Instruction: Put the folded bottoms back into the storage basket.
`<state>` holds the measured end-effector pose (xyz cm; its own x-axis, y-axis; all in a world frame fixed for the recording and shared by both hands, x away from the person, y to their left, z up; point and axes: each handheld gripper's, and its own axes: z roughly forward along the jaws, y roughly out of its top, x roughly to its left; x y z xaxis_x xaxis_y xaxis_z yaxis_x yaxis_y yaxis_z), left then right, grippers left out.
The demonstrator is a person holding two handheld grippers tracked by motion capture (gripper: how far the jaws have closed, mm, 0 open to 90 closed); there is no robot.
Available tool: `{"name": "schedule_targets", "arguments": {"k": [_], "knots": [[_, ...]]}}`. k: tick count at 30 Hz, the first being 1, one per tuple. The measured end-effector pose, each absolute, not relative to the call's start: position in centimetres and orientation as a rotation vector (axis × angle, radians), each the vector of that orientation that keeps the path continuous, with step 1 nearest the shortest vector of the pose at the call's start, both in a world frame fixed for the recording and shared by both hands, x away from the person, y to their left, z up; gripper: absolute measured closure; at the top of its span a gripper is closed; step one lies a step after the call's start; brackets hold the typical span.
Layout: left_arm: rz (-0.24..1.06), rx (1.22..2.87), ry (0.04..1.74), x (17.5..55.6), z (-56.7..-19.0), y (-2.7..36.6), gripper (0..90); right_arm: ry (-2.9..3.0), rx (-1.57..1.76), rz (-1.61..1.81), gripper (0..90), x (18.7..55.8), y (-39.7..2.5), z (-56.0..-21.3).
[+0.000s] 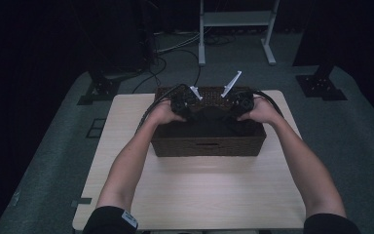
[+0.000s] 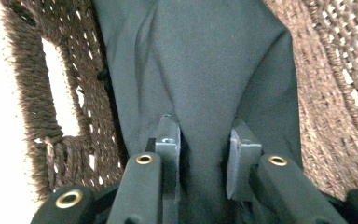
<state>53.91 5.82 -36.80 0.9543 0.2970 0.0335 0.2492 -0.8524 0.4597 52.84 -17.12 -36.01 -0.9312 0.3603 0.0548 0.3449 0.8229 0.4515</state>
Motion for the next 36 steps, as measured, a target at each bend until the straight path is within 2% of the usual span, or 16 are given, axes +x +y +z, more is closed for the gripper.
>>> {"name": "schedule_targets", "arguments": {"k": [3, 5, 7, 25, 36], "knots": [[0.181, 2.666, 0.395, 53.9, -36.8, 5.8, 68.9, 2.963, 0.613, 0.715, 64.0, 53.1, -17.1, -36.5], [0.188, 2.676, 0.386, 53.8, -37.0, 5.7, 68.1, 2.960, 0.621, 0.726, 67.2, 53.4, -17.3, -36.8], [0.190, 2.662, 0.401, 53.9, -37.1, 5.6, 65.4, 2.949, 0.650, 0.735, 59.6, 53.5, -17.3, -36.9], [0.178, 2.600, 0.452, 53.3, -36.9, 6.4, 52.8, 2.911, 0.690, 0.789, 48.4, 52.6, -18.5, -36.3], [0.182, 2.574, 0.441, 52.4, -36.6, 6.8, 46.8, 2.886, 0.657, 0.846, 45.5, 51.6, -18.5, -35.4]]}}
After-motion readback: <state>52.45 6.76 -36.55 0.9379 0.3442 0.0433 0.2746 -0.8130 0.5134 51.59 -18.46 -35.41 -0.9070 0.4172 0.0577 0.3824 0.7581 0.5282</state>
